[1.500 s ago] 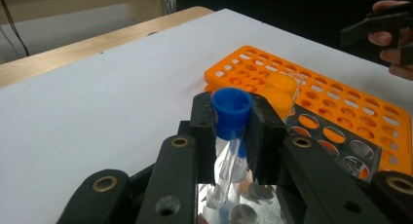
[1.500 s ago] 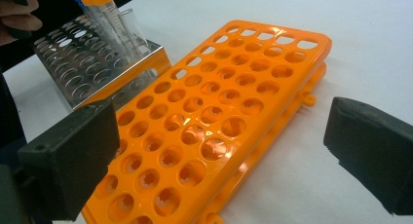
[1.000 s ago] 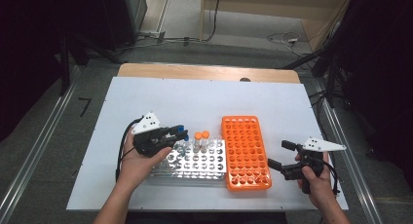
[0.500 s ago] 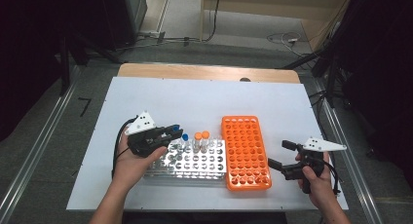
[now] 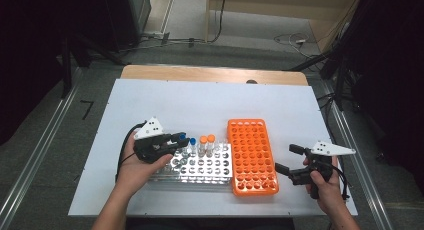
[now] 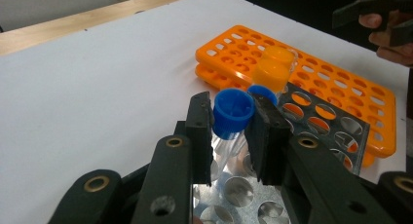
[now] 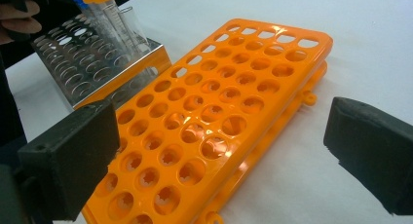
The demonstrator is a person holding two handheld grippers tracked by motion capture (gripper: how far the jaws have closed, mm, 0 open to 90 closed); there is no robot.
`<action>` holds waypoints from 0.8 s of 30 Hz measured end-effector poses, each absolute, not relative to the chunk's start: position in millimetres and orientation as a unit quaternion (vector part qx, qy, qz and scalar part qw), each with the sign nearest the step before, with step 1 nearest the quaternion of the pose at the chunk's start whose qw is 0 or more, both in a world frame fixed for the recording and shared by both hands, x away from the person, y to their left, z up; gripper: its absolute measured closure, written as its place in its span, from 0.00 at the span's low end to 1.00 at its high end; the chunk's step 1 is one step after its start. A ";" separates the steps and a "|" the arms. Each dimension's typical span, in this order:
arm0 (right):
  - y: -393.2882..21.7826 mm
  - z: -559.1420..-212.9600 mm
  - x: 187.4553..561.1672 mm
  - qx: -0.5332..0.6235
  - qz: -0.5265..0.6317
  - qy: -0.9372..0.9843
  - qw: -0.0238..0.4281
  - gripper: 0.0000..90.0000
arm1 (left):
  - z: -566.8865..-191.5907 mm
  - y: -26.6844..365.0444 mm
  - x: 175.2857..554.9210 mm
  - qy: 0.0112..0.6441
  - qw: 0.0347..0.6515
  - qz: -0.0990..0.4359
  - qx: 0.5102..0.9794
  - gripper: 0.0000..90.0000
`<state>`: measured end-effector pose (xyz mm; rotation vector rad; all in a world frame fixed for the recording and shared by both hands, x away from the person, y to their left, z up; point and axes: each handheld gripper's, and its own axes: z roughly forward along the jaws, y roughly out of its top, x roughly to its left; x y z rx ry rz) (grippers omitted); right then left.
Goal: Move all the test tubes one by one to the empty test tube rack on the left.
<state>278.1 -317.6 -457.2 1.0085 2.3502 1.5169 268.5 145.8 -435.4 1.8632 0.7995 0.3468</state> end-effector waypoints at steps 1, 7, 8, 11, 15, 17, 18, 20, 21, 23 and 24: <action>-317.7 -457.1 278.1 0.338 0.508 0.787 0.084 0.00 | -435.7 145.2 268.6 0.332 0.515 0.145 0.777 0.81; -317.4 -457.7 278.6 0.338 0.508 0.788 0.083 0.00 | -439.4 143.0 270.0 0.338 0.511 0.144 0.777 0.81; -317.2 -457.7 278.6 0.337 0.508 0.788 0.083 0.00 | -439.7 142.8 270.2 0.337 0.509 0.144 0.779 0.81; -317.4 -457.5 278.4 0.337 0.509 0.788 0.084 0.00 | -440.2 142.2 270.6 0.339 0.508 0.144 0.779 0.81; -317.7 -457.9 278.8 0.338 0.508 0.788 0.084 0.00 | -440.4 142.3 270.8 0.342 0.504 0.141 0.781 0.81; -317.5 -457.9 278.8 0.338 0.508 0.788 0.084 0.00 | -440.6 141.8 270.8 0.345 0.501 0.139 0.782 0.80; -317.3 -457.9 278.7 0.338 0.508 0.788 0.083 0.00 | -440.6 141.6 270.7 0.345 0.501 0.139 0.782 0.80; -317.4 -457.7 278.7 0.337 0.509 0.788 0.084 0.00 | -440.6 141.3 270.5 0.345 0.497 0.139 0.784 0.76; -317.7 -457.7 278.7 0.338 0.508 0.788 0.084 0.00 | -440.7 141.1 270.3 0.344 0.497 0.139 0.784 0.74; -318.1 -457.6 278.9 0.338 0.509 0.787 0.085 0.00 | -440.7 140.7 270.1 0.343 0.497 0.137 0.785 0.73; -318.2 -457.5 278.8 0.338 0.509 0.787 0.085 0.00 | -440.7 140.5 269.9 0.342 0.497 0.137 0.786 0.72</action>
